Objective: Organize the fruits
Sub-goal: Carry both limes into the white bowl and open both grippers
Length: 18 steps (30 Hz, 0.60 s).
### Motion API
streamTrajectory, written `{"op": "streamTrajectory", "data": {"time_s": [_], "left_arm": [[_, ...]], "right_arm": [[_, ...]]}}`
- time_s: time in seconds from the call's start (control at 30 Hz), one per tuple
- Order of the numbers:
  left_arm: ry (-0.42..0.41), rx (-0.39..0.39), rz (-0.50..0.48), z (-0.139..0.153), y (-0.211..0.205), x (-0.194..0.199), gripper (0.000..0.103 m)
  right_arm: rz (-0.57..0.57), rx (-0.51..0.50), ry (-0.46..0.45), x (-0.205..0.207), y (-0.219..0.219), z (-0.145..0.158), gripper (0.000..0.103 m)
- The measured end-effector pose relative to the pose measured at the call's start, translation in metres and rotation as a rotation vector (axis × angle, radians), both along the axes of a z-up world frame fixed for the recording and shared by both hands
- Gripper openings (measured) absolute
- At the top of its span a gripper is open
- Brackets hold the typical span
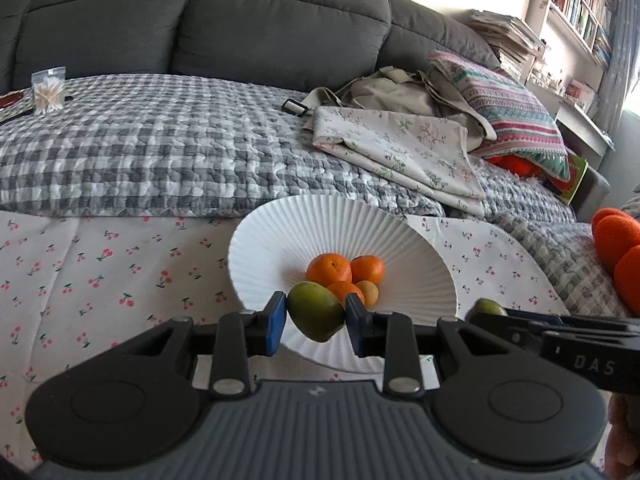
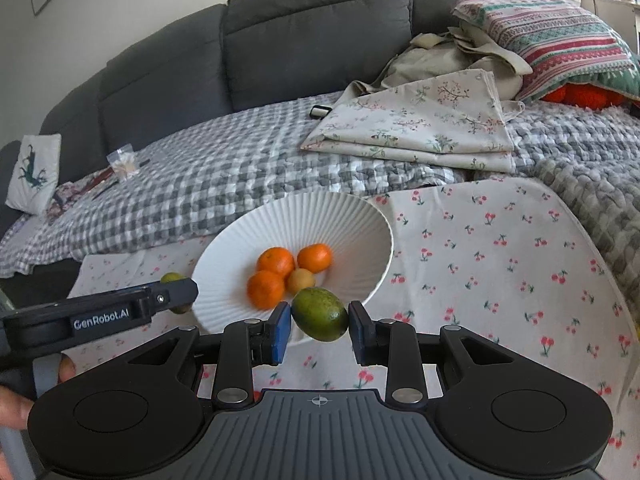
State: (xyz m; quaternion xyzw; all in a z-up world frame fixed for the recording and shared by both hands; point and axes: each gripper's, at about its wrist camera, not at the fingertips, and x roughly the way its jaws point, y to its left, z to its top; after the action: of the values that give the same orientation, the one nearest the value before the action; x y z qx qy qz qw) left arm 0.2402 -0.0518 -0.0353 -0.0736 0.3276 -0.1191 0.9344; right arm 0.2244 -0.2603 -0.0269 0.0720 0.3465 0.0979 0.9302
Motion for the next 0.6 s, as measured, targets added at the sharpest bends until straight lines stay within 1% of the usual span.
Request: {"op": "streamTrajectory", "data": {"time_s": [0.13, 0.27, 0.33, 0.43, 0.6], "left_arm": [[-0.001, 0.013, -0.008, -0.005, -0.004, 0.009, 0.03], [-0.001, 0.022, -0.006, -0.009, -0.004, 0.015, 0.03], [0.006, 0.018, -0.003, -0.013, -0.003, 0.019, 0.03], [0.007, 0.028, -0.006, -0.017, -0.003, 0.022, 0.03], [0.01, 0.041, -0.007, -0.02, -0.003, 0.025, 0.03]], "right_arm": [[0.017, -0.03, 0.002, 0.01, 0.008, -0.008, 0.03], [0.034, -0.104, -0.02, 0.015, 0.02, -0.013, 0.03], [0.048, -0.12, -0.023, 0.018, 0.024, -0.016, 0.03], [0.062, -0.172, -0.032, 0.021, 0.032, -0.021, 0.03], [0.073, -0.205, -0.038, 0.024, 0.039, -0.028, 0.03]]}}
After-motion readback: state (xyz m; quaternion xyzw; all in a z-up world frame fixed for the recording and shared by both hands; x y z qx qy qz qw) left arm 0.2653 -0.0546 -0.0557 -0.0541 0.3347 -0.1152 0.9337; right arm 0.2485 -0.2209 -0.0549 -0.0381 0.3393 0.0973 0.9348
